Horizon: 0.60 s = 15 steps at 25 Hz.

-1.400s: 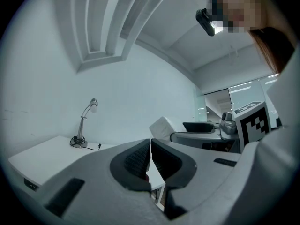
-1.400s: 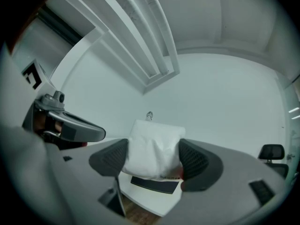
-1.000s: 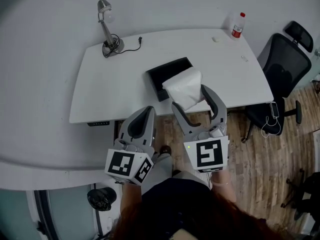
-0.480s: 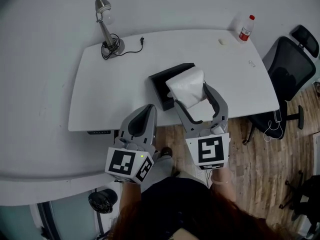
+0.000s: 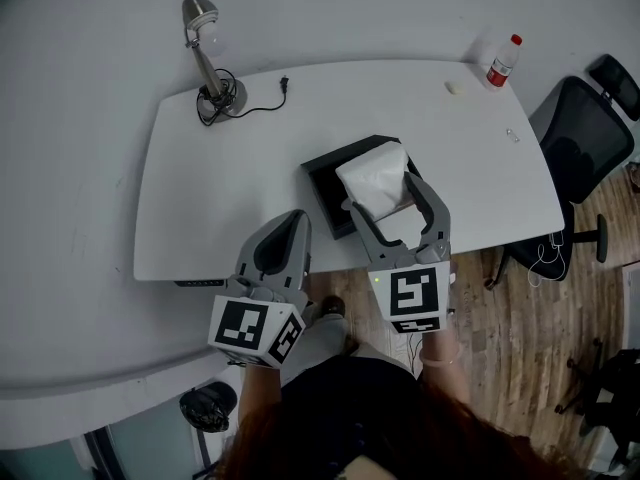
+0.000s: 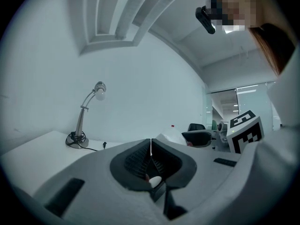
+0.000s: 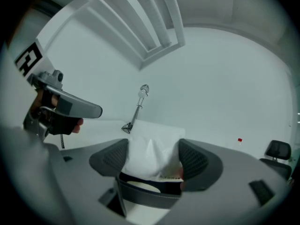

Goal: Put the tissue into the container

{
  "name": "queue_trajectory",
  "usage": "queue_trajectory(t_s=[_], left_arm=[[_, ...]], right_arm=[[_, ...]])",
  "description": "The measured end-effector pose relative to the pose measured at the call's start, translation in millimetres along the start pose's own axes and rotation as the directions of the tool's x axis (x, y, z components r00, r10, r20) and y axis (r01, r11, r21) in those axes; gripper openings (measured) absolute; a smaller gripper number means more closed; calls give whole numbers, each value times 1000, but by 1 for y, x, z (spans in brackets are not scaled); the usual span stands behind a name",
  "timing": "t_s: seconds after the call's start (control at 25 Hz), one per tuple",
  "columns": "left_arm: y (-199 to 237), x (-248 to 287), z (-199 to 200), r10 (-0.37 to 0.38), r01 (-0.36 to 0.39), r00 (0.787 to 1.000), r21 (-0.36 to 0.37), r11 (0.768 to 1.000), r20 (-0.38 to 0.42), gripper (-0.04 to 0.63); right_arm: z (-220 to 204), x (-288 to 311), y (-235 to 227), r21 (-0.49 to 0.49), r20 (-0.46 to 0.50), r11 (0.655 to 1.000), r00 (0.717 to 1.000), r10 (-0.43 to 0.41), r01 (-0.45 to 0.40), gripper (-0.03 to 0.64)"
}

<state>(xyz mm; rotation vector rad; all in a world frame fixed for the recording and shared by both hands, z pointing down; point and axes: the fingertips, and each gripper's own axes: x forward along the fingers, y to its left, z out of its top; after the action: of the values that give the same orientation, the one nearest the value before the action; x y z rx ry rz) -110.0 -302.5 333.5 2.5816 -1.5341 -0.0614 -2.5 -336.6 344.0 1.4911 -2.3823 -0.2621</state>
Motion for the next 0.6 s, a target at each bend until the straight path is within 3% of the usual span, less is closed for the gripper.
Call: queue_trajectory(t_s=[0.6], left_arm=[[32,27,-19,-12,9,999,-63,998,-45,29]], right_arm=[[-49,45,4,37,-170,999,985,17,-11,359]])
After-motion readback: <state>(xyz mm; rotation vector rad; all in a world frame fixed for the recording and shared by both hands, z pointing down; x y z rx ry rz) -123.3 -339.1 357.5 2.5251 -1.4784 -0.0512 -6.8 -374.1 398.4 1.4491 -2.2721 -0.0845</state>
